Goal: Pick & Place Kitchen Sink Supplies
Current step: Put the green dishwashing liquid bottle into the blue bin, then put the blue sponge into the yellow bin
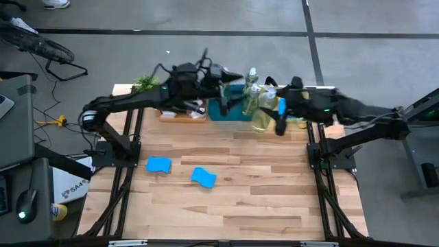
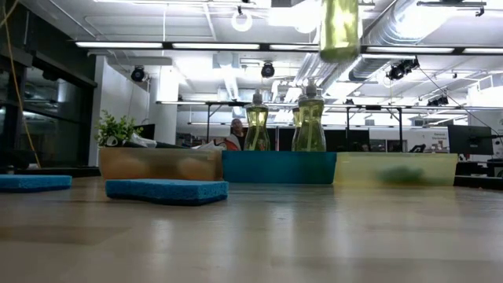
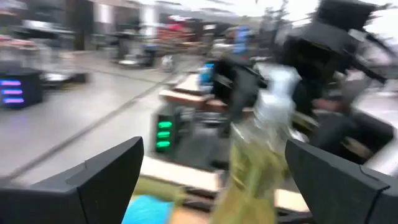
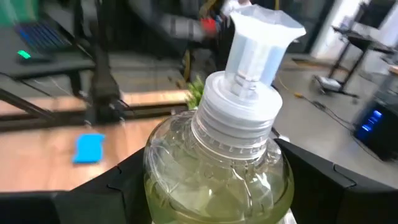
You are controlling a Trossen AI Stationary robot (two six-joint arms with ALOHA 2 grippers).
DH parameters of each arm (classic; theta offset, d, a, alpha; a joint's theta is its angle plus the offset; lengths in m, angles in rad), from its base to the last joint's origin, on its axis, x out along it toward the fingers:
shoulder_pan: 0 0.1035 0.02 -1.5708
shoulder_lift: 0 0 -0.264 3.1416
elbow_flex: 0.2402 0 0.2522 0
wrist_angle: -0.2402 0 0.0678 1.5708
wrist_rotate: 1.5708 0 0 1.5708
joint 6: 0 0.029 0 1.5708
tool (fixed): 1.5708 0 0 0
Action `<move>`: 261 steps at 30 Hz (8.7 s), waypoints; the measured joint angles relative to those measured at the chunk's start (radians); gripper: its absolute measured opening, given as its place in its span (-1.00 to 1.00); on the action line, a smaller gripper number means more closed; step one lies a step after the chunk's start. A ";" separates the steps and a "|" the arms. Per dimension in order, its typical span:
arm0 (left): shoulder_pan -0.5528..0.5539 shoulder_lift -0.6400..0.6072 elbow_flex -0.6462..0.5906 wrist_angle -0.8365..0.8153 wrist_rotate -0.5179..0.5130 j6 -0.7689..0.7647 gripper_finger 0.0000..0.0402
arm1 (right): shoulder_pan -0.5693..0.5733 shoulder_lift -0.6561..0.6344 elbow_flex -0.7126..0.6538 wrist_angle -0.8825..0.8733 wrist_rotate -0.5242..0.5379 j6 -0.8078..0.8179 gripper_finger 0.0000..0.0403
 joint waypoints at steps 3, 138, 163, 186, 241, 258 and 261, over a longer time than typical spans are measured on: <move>0.014 -0.065 0.000 -0.138 -0.123 0.046 0.92 | 0.000 0.075 0.000 0.037 0.094 0.019 0.34; 0.019 -0.213 -0.002 -0.604 -0.676 0.301 0.92 | -0.340 0.844 -0.007 0.679 0.054 0.107 0.50; 0.018 -0.213 -0.002 -0.612 -0.670 0.295 0.92 | -0.340 0.796 -0.008 0.587 -0.017 0.143 0.51; 0.018 -0.213 -0.002 -0.634 -0.670 0.294 0.92 | -0.362 0.792 -0.007 0.576 -0.076 0.115 0.86; 0.019 -0.318 0.012 -1.274 -0.475 -0.183 0.92 | -0.182 0.173 -0.007 0.443 -0.111 -0.085 0.87; -0.026 -0.341 -0.588 -1.105 -0.138 -0.398 0.92 | -0.111 0.055 -0.007 0.304 -0.113 -0.088 0.87; -0.057 -0.341 -0.693 -1.018 -0.018 -0.348 0.92 | -0.097 0.052 -0.007 0.257 -0.116 -0.088 0.87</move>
